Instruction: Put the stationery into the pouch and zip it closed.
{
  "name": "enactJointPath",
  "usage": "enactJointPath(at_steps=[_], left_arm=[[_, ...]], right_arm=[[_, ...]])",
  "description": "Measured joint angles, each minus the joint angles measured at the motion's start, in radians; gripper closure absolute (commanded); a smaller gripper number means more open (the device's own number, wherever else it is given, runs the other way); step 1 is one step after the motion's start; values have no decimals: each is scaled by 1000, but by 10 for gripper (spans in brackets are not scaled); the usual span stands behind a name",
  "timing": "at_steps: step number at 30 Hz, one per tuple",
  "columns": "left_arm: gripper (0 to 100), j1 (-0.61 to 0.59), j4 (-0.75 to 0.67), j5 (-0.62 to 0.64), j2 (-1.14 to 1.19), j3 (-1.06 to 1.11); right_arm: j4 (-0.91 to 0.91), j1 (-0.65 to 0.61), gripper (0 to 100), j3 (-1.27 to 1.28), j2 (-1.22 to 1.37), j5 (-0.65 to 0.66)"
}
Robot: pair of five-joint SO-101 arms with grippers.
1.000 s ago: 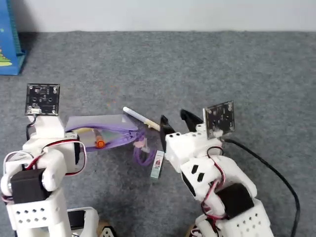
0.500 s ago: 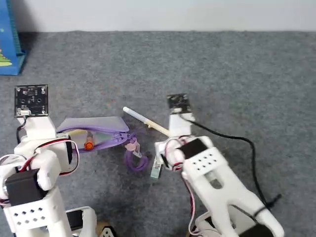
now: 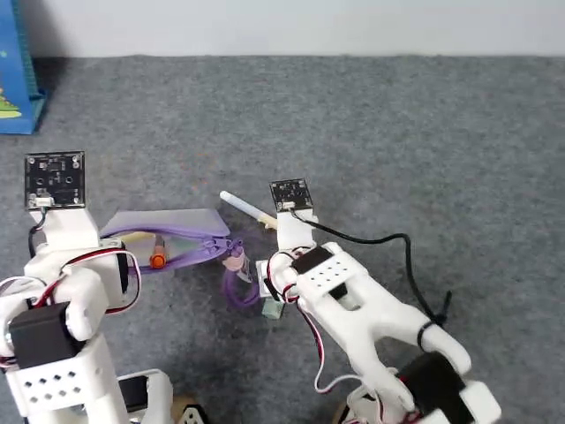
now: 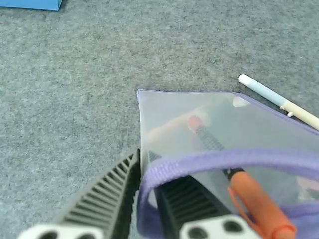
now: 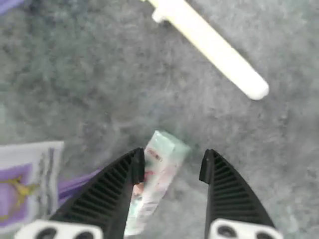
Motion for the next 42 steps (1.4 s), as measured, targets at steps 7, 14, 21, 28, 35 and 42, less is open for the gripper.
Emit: enactJointPath(at_steps=[7, 14, 21, 28, 35, 42], left_arm=[[987, 0, 0, 0, 0, 0], [987, 0, 0, 0, 0, 0], [987, 0, 0, 0, 0, 0], [987, 0, 0, 0, 0, 0], [987, 0, 0, 0, 0, 0], [987, 0, 0, 0, 0, 0]], right_arm=[[-5, 9, 998, -35, 92, 3], [57, 12, 989, -40, 63, 3], [186, 11, 991, -38, -161, 46], [276, 120, 991, -38, -422, 149], [422, 107, 846, -38, -511, 107], [494, -64, 671, -32, -511, -101]])
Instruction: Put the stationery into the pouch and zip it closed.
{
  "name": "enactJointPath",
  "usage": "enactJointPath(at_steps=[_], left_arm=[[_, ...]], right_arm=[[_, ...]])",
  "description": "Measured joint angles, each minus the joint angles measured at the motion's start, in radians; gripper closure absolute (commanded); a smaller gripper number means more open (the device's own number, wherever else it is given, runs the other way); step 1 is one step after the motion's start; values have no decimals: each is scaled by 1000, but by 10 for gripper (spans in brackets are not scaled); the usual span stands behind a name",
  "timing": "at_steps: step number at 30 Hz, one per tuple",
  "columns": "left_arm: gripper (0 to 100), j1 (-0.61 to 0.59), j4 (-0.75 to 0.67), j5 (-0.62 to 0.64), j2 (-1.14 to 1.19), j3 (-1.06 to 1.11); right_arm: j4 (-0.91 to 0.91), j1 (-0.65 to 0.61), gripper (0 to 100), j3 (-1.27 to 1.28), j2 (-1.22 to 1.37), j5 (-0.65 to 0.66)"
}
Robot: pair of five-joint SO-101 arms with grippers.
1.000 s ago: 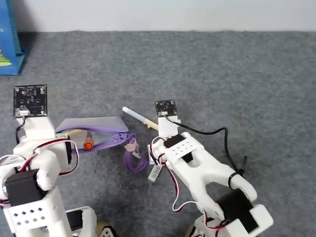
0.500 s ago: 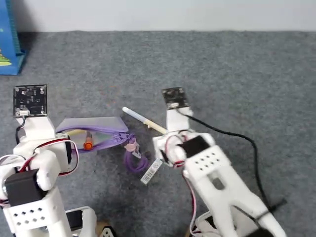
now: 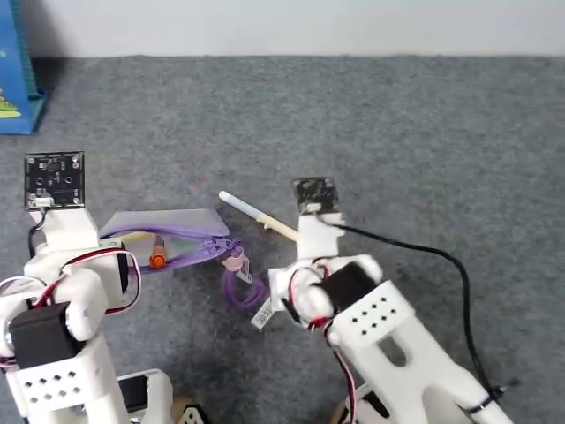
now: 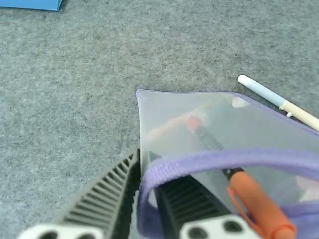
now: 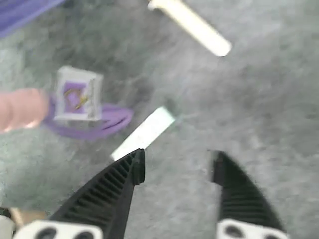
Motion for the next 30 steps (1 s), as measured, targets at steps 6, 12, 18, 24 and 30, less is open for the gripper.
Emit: enactJointPath(at_steps=[6, 12, 18, 24, 30], left_arm=[[987, 0, 0, 0, 0, 0], [987, 0, 0, 0, 0, 0], [987, 0, 0, 0, 0, 5], [987, -5, 0, 0, -8, 23], [987, -5, 0, 0, -8, 23]], right_arm=[[-173, -55, 760, 140, 0, -43], [-313, -60, 779, 192, 48, -52], [-454, -60, 782, 192, 247, -54], [-529, -61, 816, 172, 390, -57], [-523, -52, 970, 190, 407, -54]])
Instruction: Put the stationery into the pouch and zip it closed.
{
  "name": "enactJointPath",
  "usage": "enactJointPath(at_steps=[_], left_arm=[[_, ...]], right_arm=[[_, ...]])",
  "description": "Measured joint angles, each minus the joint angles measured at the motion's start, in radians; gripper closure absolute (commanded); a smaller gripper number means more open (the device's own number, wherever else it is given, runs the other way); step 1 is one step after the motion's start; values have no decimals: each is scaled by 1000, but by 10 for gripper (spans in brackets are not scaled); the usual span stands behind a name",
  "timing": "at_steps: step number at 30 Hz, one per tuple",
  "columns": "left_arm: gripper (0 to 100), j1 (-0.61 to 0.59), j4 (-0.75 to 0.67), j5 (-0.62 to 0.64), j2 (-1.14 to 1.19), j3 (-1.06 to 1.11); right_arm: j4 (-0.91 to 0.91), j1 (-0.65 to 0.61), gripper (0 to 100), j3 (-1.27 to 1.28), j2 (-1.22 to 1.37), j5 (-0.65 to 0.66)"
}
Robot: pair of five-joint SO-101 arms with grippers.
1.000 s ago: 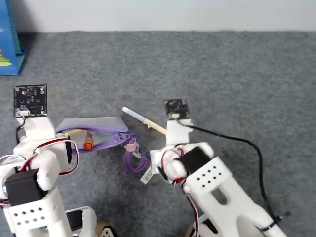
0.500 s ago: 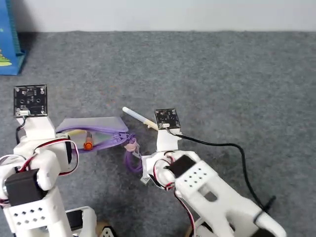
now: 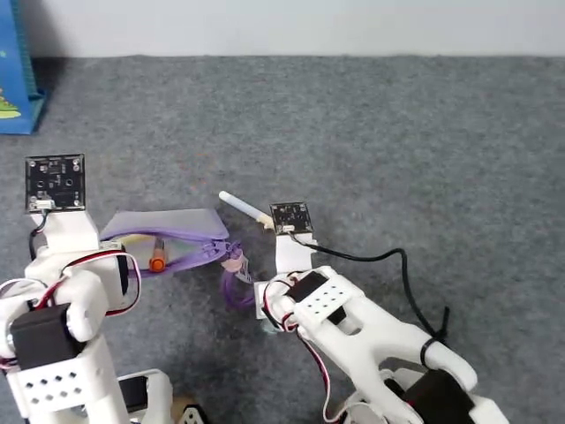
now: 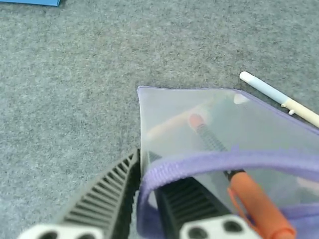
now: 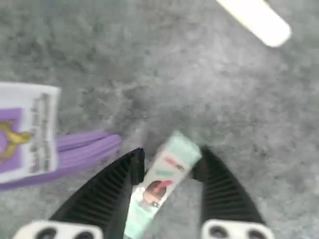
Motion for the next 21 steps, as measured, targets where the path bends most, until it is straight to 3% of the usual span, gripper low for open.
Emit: enactJointPath(at_steps=[10, 21], left_arm=[[987, 0, 0, 0, 0, 0], [987, 0, 0, 0, 5, 2]], right_arm=[[173, 8, 991, 3, -186, 3], [287, 152, 991, 6, -700, 296]])
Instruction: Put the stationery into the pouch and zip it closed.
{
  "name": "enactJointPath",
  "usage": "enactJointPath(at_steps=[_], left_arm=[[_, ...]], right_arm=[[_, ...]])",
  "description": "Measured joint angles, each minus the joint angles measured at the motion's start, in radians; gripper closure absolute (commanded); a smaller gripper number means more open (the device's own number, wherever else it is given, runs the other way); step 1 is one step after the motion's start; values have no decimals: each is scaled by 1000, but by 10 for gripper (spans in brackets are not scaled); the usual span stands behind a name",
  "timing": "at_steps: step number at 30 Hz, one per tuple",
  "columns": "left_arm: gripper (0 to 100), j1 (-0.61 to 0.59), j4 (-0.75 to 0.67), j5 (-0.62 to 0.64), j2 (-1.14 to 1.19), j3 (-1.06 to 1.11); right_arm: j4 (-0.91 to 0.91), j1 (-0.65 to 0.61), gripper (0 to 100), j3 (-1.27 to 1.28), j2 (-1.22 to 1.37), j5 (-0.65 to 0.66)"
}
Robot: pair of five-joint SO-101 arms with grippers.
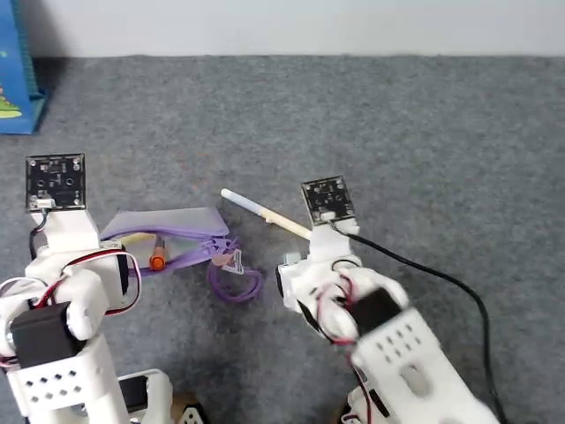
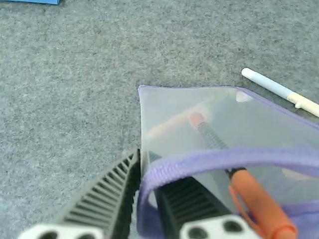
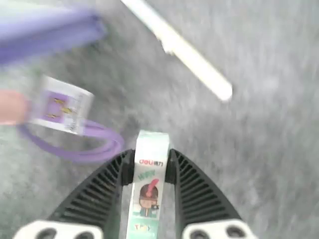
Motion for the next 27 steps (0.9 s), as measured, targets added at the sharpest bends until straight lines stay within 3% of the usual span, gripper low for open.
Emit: enactJointPath(at_steps=[7, 11, 20, 27], left_arm=[[987, 0, 0, 0, 0, 0], [987, 0, 0, 0, 0, 0], [987, 0, 0, 0, 0, 0], [987, 0, 0, 0, 2, 0]], right_arm=[[-95, 6, 991, 0, -310, 155], [-184, -60, 991, 0, -399, 181], [-517, -275, 991, 0, -427, 184], [-760, -362, 991, -2, -353, 184]])
